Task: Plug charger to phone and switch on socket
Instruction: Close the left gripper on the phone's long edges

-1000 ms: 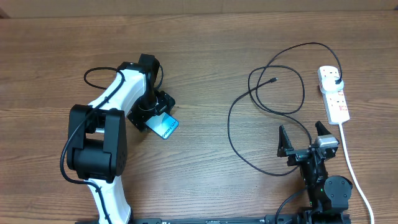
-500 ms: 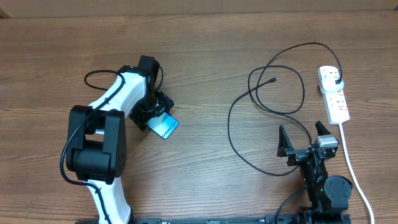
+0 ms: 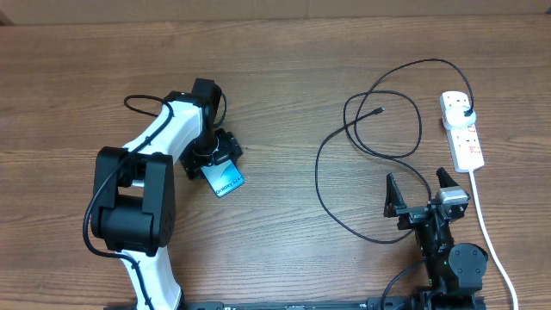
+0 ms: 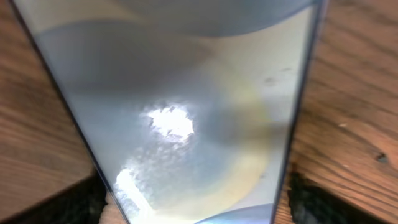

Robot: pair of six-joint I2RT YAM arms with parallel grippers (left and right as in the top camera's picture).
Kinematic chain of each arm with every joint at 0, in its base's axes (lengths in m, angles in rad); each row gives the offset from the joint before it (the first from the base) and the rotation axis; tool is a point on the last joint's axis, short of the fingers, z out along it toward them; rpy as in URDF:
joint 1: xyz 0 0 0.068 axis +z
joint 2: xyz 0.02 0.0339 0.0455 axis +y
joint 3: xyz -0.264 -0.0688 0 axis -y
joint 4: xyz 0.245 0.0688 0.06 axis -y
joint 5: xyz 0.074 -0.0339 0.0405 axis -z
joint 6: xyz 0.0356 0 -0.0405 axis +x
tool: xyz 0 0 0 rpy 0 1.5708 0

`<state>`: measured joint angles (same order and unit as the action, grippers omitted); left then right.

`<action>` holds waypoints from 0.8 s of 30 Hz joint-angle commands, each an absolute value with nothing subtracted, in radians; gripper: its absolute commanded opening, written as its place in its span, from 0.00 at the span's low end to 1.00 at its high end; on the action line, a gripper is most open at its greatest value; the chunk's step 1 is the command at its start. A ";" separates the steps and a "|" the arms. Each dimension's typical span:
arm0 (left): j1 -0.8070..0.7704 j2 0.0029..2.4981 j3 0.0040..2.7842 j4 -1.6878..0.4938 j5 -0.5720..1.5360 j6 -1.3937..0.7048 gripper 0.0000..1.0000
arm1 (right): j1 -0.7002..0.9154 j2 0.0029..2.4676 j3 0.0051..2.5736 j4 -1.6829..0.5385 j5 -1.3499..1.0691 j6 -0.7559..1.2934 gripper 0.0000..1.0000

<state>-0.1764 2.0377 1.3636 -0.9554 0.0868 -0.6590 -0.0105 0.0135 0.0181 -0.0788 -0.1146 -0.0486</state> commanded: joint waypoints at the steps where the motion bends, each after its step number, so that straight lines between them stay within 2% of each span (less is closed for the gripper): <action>1: -0.171 2.067 1.336 -0.928 0.071 -0.563 1.00 | -0.007 0.003 0.008 -0.074 -0.105 -0.050 1.00; 9: -0.171 2.067 1.336 -0.881 0.070 -0.565 1.00 | -0.007 0.003 0.008 -0.074 -0.105 -0.050 1.00; 24: -0.171 2.067 1.306 -0.887 0.067 -0.776 1.00 | -0.007 0.003 0.008 -0.074 -0.105 -0.051 1.00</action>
